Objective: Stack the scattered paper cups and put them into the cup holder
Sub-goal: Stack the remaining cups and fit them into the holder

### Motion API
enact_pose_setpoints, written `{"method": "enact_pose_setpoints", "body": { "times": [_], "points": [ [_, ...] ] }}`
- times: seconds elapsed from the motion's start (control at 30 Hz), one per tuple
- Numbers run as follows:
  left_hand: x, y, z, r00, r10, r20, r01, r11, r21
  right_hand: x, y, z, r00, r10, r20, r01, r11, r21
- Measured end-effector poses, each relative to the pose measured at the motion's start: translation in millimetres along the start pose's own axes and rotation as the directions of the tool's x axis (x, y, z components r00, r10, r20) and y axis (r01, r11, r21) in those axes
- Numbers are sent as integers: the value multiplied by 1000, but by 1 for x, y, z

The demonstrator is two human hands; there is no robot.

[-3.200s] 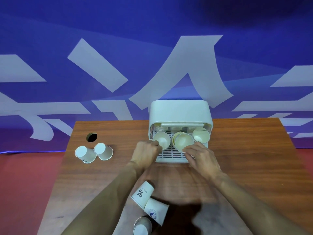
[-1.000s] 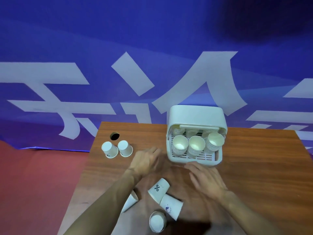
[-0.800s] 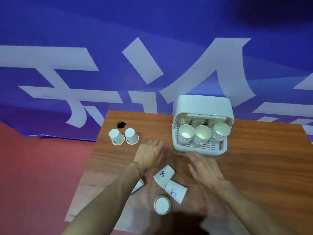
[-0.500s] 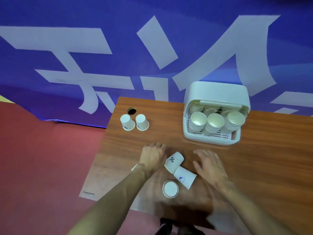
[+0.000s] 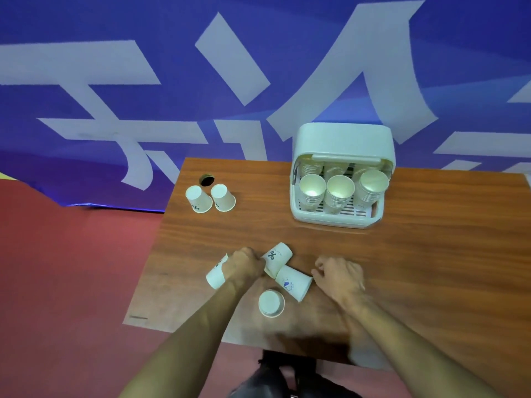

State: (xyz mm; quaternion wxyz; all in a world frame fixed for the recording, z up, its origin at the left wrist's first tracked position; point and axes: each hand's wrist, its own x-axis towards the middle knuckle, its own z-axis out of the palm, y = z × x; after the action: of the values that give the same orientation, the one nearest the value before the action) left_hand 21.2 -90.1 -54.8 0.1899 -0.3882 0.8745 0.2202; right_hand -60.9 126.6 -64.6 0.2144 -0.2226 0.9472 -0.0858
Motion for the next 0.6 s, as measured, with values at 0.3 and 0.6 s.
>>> {"method": "enact_pose_setpoints", "body": {
  "times": [0.3,0.6],
  "points": [
    [16,3,13,941,-143,306,247,909,-335,-8,-15,25,897,343,279,-414,874,255],
    [25,-1,20,958,-151,245,244,877,-414,-11,-20,43,749,418,514,-662,454,596]
  ]
}}
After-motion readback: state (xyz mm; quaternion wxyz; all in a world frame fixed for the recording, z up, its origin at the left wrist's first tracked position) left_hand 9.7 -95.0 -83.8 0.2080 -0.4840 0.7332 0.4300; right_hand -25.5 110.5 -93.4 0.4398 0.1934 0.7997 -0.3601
